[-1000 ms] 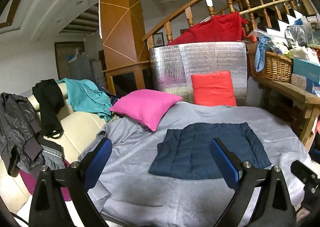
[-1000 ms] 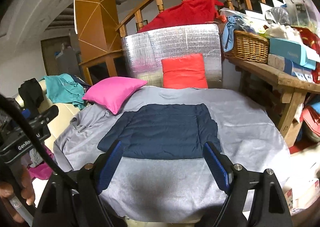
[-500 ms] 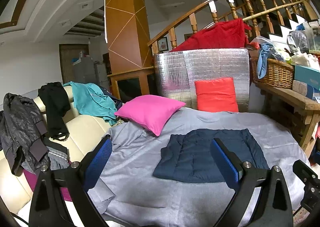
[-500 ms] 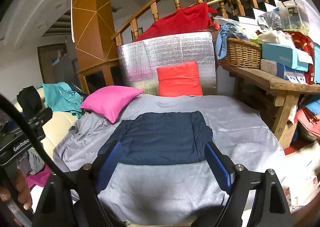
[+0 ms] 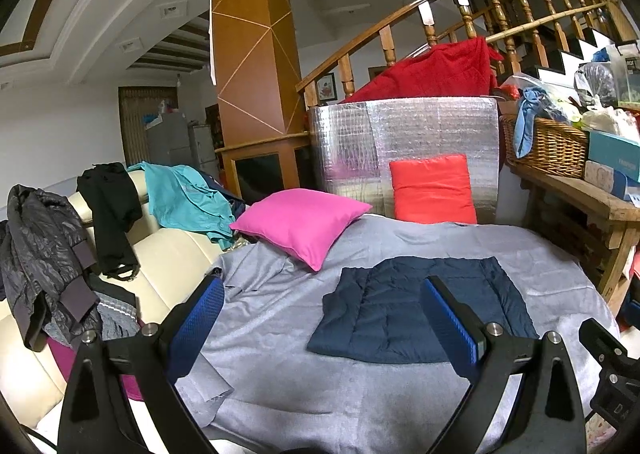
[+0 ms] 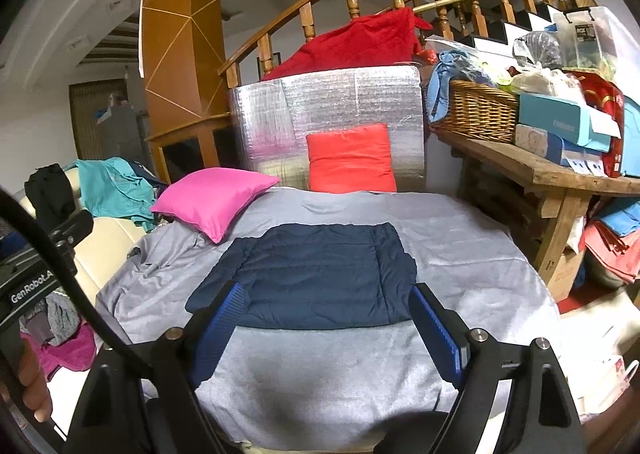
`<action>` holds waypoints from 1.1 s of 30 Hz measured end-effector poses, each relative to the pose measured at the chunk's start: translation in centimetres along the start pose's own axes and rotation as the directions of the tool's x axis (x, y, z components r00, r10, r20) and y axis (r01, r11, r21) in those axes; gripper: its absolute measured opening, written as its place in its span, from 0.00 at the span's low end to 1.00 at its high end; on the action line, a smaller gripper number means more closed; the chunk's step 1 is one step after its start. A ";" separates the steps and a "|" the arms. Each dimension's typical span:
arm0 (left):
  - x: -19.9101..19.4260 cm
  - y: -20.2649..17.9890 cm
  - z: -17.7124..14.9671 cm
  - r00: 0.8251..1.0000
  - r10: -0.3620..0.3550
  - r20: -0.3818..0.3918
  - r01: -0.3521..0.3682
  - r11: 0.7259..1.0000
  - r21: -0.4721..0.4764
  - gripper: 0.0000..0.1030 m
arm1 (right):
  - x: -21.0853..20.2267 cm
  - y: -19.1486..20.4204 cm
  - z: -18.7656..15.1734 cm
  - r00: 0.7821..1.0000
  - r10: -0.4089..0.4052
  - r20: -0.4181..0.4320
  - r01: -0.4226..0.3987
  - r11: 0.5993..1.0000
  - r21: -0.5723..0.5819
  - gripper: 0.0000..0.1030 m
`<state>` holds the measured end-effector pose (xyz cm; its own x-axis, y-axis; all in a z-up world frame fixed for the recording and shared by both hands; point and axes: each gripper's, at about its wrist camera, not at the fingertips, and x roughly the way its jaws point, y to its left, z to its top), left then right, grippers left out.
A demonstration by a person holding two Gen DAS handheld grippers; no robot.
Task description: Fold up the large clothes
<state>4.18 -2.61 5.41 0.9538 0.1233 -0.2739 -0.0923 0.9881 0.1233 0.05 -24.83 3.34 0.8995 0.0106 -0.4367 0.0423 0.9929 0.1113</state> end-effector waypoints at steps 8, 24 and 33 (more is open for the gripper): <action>-1.0 0.7 0.3 1.000 0.000 0.024 0.000 1.000 -0.002 0.95 | -0.9 0.9 0.4 1.000 -0.009 0.021 0.009 1.000 -0.018 0.84; -1.5 1.8 0.4 0.999 -0.017 0.031 0.018 1.000 -0.017 0.95 | -1.4 2.2 0.8 1.000 -0.011 0.026 0.012 0.999 -0.032 0.84; -1.3 2.4 0.6 0.999 -0.023 0.032 0.024 0.999 -0.035 0.95 | -0.6 3.0 1.1 1.000 -0.009 0.013 0.010 0.999 -0.051 0.84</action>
<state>2.85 -0.41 6.61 0.9645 0.0973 -0.2456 -0.0791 0.9934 0.0830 0.09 -21.97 4.93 0.9048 0.0000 -0.4257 0.0289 0.9977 0.0615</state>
